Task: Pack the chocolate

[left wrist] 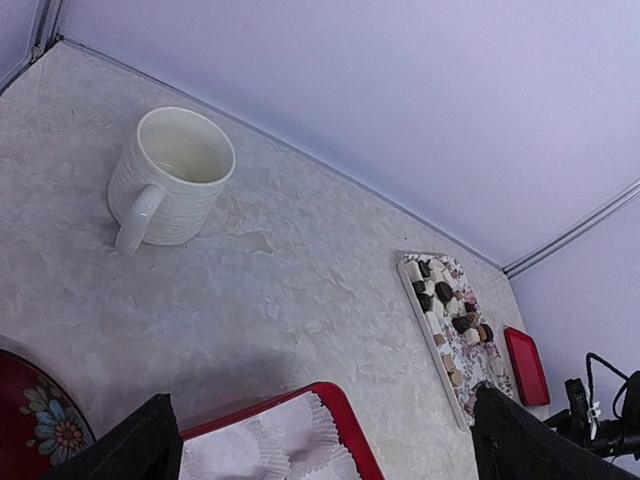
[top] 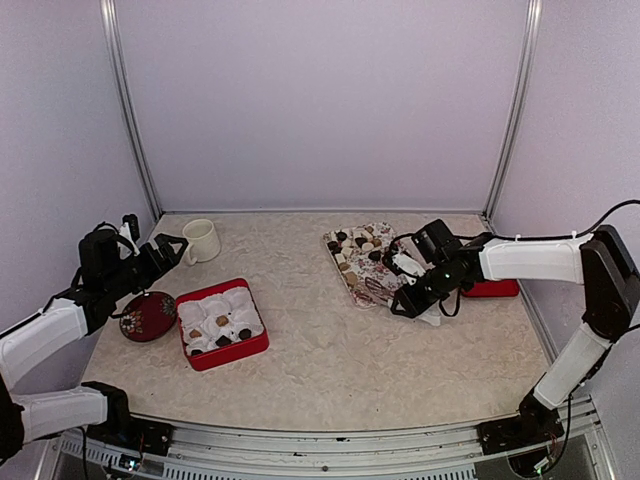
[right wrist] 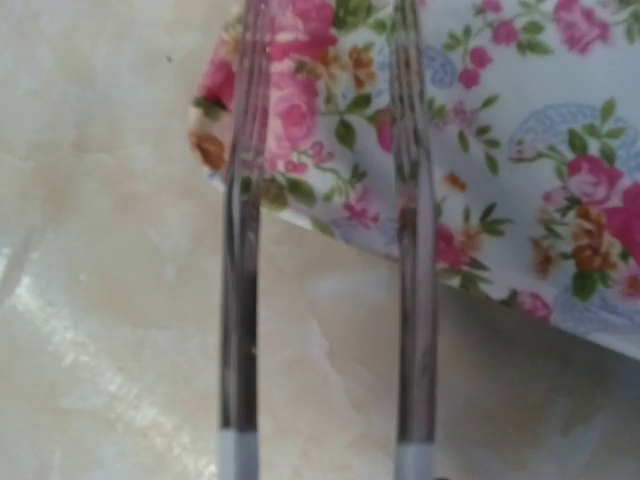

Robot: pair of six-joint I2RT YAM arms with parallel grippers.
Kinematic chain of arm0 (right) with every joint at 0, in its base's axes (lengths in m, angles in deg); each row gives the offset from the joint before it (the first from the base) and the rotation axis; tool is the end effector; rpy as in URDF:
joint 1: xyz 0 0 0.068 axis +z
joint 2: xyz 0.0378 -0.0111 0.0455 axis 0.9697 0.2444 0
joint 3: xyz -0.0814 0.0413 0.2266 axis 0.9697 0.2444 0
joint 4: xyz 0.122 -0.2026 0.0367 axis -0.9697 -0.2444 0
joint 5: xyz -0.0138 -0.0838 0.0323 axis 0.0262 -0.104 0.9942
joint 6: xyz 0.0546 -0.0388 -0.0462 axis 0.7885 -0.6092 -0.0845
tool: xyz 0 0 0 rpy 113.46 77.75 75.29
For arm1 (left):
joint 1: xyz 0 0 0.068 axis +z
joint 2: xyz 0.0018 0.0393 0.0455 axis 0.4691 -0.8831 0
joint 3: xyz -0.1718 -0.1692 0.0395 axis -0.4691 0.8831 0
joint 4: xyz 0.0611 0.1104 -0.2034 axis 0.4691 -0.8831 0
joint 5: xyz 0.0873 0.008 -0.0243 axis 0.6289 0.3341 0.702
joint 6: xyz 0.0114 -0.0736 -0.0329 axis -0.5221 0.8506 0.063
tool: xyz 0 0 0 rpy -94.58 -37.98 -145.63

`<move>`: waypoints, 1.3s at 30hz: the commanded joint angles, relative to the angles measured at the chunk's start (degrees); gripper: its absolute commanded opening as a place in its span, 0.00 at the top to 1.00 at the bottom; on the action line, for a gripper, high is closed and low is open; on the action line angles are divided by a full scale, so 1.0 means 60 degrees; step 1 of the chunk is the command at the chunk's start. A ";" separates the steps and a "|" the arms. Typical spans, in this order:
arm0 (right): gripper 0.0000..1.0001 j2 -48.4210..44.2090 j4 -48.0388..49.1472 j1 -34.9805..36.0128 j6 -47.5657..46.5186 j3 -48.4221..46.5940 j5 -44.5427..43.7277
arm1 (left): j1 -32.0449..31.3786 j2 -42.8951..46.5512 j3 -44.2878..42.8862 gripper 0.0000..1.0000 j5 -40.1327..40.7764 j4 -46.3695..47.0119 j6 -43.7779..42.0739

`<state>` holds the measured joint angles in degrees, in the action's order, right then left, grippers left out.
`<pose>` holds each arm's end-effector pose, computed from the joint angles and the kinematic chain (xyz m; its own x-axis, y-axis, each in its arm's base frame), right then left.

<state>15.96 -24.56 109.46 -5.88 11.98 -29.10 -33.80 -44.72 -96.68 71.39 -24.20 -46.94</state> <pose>0.2576 0.1843 0.1515 -0.7280 -0.4510 -0.5163 -0.5939 0.7911 0.1465 0.2420 -0.0413 0.2189 -0.4322 -0.5280 -0.7310 0.0834 0.7838 -0.6154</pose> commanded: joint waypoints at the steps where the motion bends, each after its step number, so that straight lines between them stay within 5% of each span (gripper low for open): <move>1: 0.60 0.0471 0.0329 -0.0077 -0.0202 -0.0384 0.0039 | 0.0052 -0.0019 -0.0365 0.01 -0.0044 0.0167 -0.0025; 19: 0.63 0.1987 0.0459 -0.0096 -0.0528 -0.1576 -0.0108 | 0.0065 -0.0204 -0.0463 0.01 0.0036 0.0138 -0.0116; 39: 0.72 0.0534 -0.0142 -0.0415 -0.0631 -0.1556 0.0010 | 0.0068 -0.0175 -0.0408 0.01 0.0000 0.0196 -0.0069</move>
<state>22.98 -24.10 107.32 -8.81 5.01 -30.37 -33.78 -45.90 -97.64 71.43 -24.18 -46.98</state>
